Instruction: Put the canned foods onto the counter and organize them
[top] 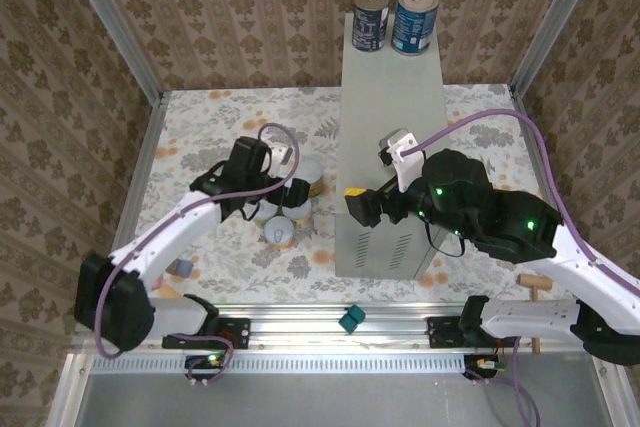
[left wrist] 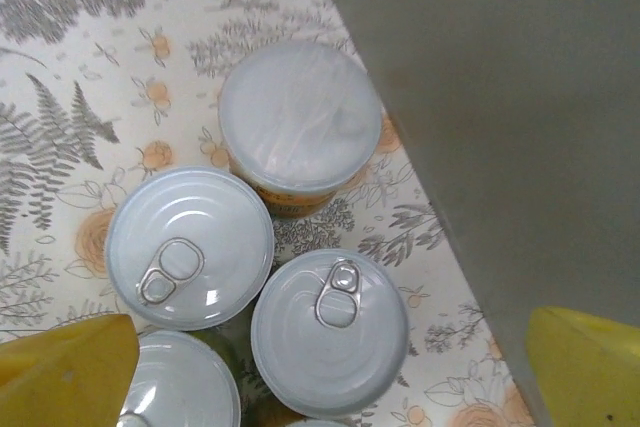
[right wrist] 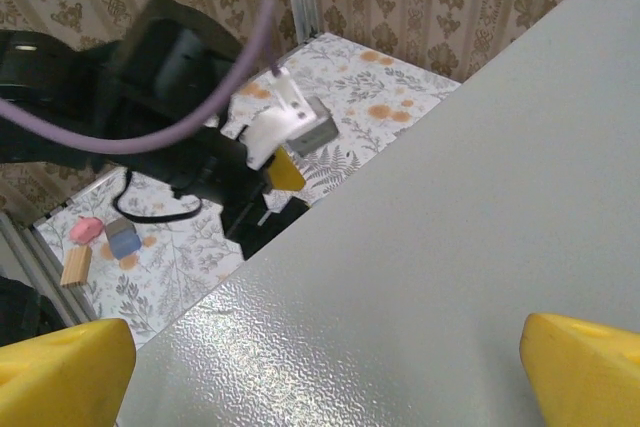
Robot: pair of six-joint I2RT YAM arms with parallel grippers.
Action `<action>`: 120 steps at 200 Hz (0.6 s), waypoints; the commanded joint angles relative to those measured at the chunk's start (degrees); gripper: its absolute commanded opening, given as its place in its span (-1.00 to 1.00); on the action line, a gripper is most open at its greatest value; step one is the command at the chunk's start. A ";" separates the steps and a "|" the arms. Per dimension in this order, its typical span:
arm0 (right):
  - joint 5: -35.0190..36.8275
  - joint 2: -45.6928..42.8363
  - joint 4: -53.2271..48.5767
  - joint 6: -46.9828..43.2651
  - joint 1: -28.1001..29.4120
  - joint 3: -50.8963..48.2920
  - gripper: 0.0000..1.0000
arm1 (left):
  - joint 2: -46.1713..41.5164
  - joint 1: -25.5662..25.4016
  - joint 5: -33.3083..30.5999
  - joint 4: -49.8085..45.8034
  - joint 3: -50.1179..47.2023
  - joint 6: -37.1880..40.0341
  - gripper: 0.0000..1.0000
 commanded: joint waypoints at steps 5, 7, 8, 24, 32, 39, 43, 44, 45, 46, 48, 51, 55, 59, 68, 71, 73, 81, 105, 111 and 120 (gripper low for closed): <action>-0.93 -1.88 -1.61 1.74 0.34 -0.12 1.00 | 5.85 -0.52 -1.26 -1.50 6.28 0.49 1.00; -0.85 -1.97 -1.65 1.75 0.38 -0.12 1.00 | 6.39 -0.54 -1.25 -1.59 6.59 0.61 1.00; -0.81 -2.04 -1.66 1.79 0.32 -0.12 1.00 | 6.65 -0.55 -1.20 -1.71 6.71 0.69 1.00; -0.60 -2.70 -1.85 1.92 0.34 -0.31 1.00 | 9.79 -0.81 -1.28 -1.35 8.51 1.24 1.00; -0.44 -2.97 -1.86 1.86 0.36 -0.54 1.00 | 10.96 -0.95 -1.72 -1.01 9.21 1.40 1.00; -0.37 -3.14 -1.84 2.00 0.35 -0.78 1.00 | 11.98 -1.12 -2.19 -0.87 10.02 1.73 1.00; -0.35 -3.29 -1.86 2.01 0.34 -0.82 1.00 | 12.63 -1.23 -2.32 -0.79 10.40 2.08 1.00; -0.34 -3.32 -1.85 2.01 0.34 -0.91 1.00 | 12.81 -1.24 -2.35 -0.83 10.51 2.17 1.00; -0.33 -3.33 -1.89 2.05 0.34 -0.96 1.00 | 12.98 -1.25 -2.33 -0.80 10.56 2.22 1.00; -0.37 -3.34 -1.86 2.03 0.34 -0.93 1.00 | 13.16 -1.25 -2.35 -0.83 10.72 2.33 1.00; -0.31 -3.32 -1.87 1.99 0.34 -0.98 1.00 | 13.44 -1.21 -2.36 -0.90 10.99 2.45 1.00; -0.30 -3.41 -1.92 2.07 0.34 -1.04 1.00 | 14.01 -1.25 -2.57 -1.13 11.36 2.52 1.00; -0.30 -3.43 -1.82 2.07 0.34 -1.09 1.00 | 14.83 -1.23 -2.76 -1.42 11.90 2.73 1.00; -0.39 -3.47 -1.76 2.10 0.34 -1.16 1.00 | 15.58 -1.26 -2.82 -1.78 12.54 2.97 1.00; -0.54 -3.52 -1.83 2.03 0.34 -1.15 1.00 | 17.27 -1.26 -2.87 -2.16 13.73 3.47 1.00; -0.69 -3.52 -1.84 2.01 0.34 -1.09 1.00 | 17.81 -1.32 -2.91 -2.37 14.19 3.63 1.00; -0.72 -3.41 -1.84 2.01 0.34 -1.04 1.00 | 18.12 -1.34 -2.93 -2.51 14.45 3.72 1.00; -0.93 -3.36 -2.01 1.85 0.34 -0.79 1.00 | 19.34 -1.30 -2.86 -2.64 15.36 4.16 0.99; -1.20 -2.84 -3.10 1.48 0.34 0.07 1.00 | 22.75 -1.39 -4.12 -3.08 17.94 4.93 0.98; -1.20 -2.82 -3.32 1.46 0.34 0.24 1.00 | 23.67 -1.38 -4.29 -3.51 18.69 5.07 0.98; -1.27 -2.82 -3.46 1.47 0.34 0.35 1.00 | 24.73 -1.40 -4.32 -3.89 19.73 5.25 0.96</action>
